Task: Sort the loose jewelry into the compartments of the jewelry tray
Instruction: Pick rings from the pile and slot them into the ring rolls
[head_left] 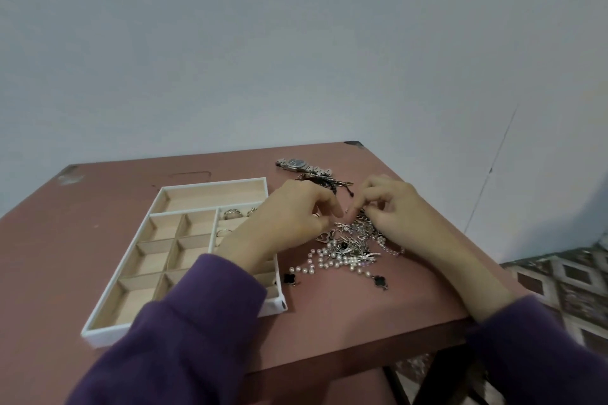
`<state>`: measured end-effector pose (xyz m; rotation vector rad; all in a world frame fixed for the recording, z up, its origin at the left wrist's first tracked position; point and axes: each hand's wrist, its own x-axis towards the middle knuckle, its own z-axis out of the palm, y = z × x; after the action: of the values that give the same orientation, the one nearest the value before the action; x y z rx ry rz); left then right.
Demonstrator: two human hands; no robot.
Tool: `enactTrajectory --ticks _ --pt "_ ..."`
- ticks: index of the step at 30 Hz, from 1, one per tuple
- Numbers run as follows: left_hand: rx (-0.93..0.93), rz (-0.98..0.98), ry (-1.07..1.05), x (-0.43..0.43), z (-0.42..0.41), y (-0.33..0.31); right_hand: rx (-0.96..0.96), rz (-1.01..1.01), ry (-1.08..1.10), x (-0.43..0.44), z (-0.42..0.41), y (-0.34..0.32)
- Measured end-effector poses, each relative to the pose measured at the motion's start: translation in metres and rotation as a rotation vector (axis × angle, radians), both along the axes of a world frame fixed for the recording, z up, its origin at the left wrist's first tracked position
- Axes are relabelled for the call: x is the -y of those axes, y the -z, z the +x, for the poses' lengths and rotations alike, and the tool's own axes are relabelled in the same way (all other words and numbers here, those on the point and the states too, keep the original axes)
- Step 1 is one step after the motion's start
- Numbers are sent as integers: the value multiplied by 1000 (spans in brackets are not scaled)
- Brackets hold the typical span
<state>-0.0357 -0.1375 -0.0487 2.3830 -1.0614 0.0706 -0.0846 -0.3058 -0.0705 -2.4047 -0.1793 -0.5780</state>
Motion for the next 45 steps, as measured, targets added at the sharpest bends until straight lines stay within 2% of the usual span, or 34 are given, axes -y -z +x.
enactTrajectory --ticks 7,21,32,45 --pt "-2 103 73 0 0 1 1 4 -1 -2 -1 -1" --pt "-32 13 39 -5 1 6 -37 -30 -55 -7 -3 -1" --pt "-85 -187 -24 -7 3 3 -14 -63 -85 -9 -3 0" --pt "-134 -225 16 -6 3 3 25 -13 -118 -11 -3 1"
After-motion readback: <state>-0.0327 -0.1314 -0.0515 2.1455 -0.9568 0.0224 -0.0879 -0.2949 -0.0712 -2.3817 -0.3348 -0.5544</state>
